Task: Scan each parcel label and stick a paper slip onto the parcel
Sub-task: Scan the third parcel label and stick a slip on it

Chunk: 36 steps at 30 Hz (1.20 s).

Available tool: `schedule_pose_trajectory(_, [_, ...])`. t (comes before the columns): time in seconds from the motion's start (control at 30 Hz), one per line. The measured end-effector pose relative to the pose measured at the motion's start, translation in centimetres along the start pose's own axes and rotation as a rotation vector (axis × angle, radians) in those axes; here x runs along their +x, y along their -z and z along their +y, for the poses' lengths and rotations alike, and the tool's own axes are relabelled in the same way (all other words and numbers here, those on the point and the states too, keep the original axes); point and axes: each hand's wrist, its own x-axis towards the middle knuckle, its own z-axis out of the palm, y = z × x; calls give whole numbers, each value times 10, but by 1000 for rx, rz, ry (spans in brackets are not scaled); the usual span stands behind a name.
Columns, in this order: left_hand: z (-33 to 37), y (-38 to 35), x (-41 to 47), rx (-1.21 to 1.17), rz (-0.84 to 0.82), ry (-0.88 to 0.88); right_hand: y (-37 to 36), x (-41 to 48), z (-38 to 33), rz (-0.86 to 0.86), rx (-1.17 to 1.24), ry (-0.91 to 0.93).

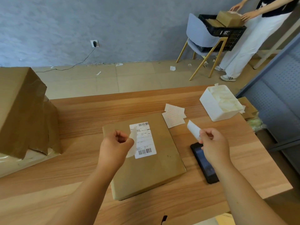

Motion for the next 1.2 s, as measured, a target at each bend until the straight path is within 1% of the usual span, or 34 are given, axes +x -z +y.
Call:
schedule_pose_trajectory(0.1, [11, -24, 4, 130, -43, -73, 19, 27, 8, -226, -266, 93])
schedule_pose_trajectory(0.2, [29, -60, 9, 190, -102, -111, 43, 56, 19, -473, -540, 180])
schedule_pose_trajectory(0.27, [44, -92, 13, 220, -118, -135, 61, 77, 28, -599, -634, 181])
schedule_pose_trajectory(0.3, [53, -110, 16, 231, -120, -148, 70, 88, 34, -633, -652, 175])
schedule_pose_trajectory(0.43, [89, -190, 31, 311, -160, -256, 105, 136, 56, -642, -630, 178])
schedule_pose_trajectory(0.53, [116, -255, 43, 344, -198, -429, 131, 169, 74, -630, -582, 156])
schedule_pose_trajectory(0.67, [147, -332, 57, 353, -204, -697, 158, 203, 97, -601, -573, 125])
schedule_pose_trajectory(0.77, [155, -376, 74, 431, -232, -790, 175, 219, 110, -589, -526, 87])
schedule_pose_trajectory(0.87, [147, -404, 91, 652, -311, -840, 188, 231, 120, -567, -501, 71])
schedule_pose_trajectory(0.93, [143, -410, 96, 775, -298, -872, 193, 237, 126, -568, -492, 58])
schedule_pose_trajectory(1.0, [141, -410, 96, 778, -272, -894, 196, 242, 130, -572, -481, 57])
schedule_pose_trajectory(1.07, [142, -407, 91, 726, -252, -896, 198, 245, 132, -570, -476, 72])
schedule_pose_trajectory(1.2, [141, -391, 79, 649, -250, -802, 198, 247, 130, -539, -443, 91])
